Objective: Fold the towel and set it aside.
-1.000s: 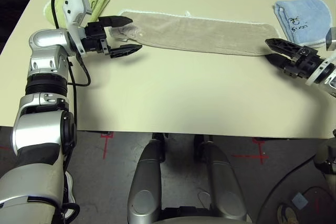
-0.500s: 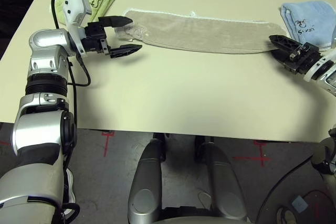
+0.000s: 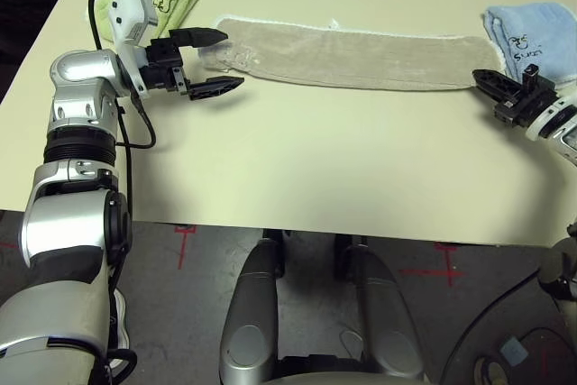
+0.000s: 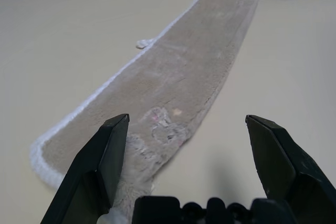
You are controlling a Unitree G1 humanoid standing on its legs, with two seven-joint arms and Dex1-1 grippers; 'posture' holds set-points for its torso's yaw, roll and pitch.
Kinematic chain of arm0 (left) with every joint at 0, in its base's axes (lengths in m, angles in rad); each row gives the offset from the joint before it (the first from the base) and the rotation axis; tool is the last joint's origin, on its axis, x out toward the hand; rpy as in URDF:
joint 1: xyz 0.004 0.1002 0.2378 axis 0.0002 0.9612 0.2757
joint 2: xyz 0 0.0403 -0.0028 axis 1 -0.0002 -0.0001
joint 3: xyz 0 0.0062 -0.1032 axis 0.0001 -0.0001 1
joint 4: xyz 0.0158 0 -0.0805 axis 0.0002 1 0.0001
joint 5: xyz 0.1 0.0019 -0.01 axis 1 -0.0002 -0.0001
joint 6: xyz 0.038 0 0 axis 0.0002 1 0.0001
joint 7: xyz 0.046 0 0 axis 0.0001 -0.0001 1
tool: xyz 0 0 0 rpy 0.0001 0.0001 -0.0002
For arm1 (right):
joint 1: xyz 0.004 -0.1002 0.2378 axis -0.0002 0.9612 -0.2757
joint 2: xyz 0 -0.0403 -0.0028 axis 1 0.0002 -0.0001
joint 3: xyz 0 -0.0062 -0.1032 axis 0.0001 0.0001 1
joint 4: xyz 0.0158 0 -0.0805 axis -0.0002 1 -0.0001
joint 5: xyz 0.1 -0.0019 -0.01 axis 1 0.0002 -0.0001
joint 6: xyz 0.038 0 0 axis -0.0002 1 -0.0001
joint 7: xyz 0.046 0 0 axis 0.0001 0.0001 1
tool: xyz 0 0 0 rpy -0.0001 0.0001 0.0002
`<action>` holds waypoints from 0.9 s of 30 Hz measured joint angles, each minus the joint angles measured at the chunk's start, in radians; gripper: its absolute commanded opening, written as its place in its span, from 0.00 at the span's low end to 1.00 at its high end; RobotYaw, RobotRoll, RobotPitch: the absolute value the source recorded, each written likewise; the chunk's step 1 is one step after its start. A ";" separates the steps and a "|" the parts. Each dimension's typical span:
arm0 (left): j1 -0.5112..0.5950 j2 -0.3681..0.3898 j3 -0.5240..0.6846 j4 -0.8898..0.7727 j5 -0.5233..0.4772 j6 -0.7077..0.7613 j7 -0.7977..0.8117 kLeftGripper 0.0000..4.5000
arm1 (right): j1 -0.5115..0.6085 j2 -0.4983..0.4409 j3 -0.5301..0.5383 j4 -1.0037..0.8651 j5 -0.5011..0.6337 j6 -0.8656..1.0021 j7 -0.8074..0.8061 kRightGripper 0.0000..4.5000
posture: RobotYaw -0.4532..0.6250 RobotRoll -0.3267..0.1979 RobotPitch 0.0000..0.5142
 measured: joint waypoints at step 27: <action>0.001 -0.017 -0.002 0.000 0.000 0.005 0.000 1.00 | -0.082 -0.142 0.286 0.052 -0.172 -0.336 0.525 0.01 | 0.46 0.62 0.72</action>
